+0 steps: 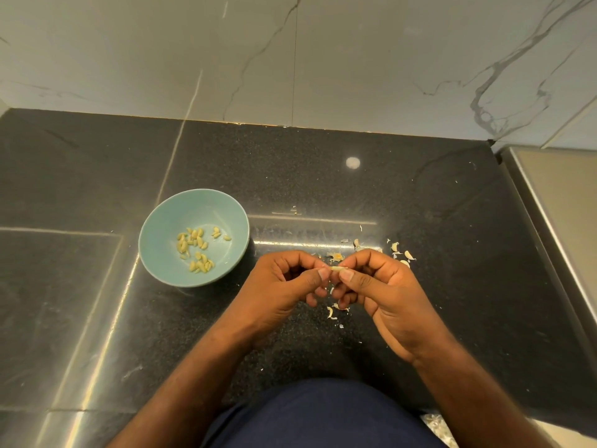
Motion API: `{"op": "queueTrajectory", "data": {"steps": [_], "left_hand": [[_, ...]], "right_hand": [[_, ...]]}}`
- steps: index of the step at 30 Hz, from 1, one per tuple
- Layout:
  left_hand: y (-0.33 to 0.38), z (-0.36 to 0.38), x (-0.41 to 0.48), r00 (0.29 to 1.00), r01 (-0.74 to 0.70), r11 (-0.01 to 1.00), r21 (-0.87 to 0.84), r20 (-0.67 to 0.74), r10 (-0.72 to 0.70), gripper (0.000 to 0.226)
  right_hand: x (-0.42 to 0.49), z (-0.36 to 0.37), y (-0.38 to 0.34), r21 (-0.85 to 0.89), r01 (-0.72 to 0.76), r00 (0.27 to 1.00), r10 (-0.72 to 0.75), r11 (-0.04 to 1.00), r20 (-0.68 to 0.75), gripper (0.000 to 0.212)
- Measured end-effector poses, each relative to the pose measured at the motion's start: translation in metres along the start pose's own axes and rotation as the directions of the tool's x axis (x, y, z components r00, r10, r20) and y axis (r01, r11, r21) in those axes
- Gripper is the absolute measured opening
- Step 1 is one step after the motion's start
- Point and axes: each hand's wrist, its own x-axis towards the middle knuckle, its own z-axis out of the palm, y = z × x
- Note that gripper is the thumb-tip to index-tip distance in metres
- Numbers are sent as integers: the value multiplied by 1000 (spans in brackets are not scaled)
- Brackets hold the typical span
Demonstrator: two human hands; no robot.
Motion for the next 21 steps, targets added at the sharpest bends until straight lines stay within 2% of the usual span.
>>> {"op": "queueTrajectory", "data": {"steps": [7, 14, 16, 18, 19, 21], "left_hand": [[0, 0, 0, 999, 11, 1000, -8, 33, -10, 15], [2, 0, -1, 998, 13, 999, 41, 53, -16, 13], [3, 1, -1, 1000, 17, 997, 81, 3, -17, 11], [2, 2, 0, 996, 15, 989, 147, -89, -2, 10], [2, 4, 1, 992, 9, 984, 177, -124, 14, 9], [1, 8, 1, 986, -10, 977, 214, -162, 45, 8]], "right_hand": [[1, -1, 0, 26, -31, 999, 29, 999, 44, 7], [2, -3, 0, -1, -61, 996, 61, 998, 66, 7], [1, -2, 2, -150, -16, 999, 11, 989, -33, 11], [0, -1, 4, -433, 65, 980, -139, 899, -141, 17], [-2, 1, 4, -511, 102, 967, -205, 853, -149, 16], [-4, 5, 4, -535, 152, 959, -254, 831, -122, 16]]}}
